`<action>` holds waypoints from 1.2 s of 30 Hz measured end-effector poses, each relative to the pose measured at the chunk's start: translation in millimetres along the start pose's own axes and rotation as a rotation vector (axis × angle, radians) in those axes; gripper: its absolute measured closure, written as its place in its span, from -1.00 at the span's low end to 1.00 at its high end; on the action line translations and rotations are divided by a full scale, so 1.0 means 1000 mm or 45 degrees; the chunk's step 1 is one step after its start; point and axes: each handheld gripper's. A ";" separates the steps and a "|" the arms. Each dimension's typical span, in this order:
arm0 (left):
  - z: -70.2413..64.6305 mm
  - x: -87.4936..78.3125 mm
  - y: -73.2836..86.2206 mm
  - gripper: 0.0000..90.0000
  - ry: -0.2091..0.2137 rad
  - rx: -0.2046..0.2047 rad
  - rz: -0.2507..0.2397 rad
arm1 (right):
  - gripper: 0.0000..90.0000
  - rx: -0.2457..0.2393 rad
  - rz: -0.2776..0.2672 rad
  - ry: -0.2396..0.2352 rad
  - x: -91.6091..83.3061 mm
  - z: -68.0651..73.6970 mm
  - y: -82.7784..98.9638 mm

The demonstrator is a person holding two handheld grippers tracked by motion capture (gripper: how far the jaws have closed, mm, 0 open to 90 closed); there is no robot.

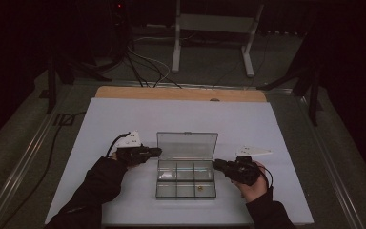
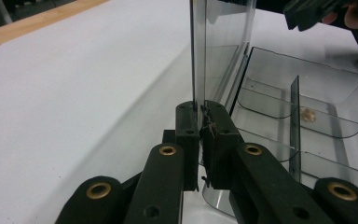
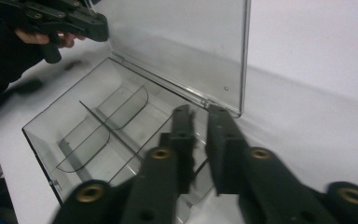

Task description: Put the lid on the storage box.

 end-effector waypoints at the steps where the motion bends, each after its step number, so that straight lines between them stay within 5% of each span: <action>1: -0.001 0.000 0.000 0.95 -0.001 0.014 0.003 | 0.98 0.002 0.007 -0.005 0.001 0.000 0.000; 21: -0.014 -0.001 0.000 0.96 -0.050 0.220 0.060 | 1.00 0.079 -0.011 -0.067 -0.002 -0.004 -0.004; 36: -0.020 -0.001 -0.001 0.92 -0.063 0.290 0.100 | 1.00 0.093 -0.056 -0.066 -0.006 -0.005 -0.011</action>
Point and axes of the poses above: each handheld gripper's, and its own axes: x roughly forward along the jaws, y roughly out of its underside, z roughly to its left, and after that the axes turned 13 degrees about y, right-handed
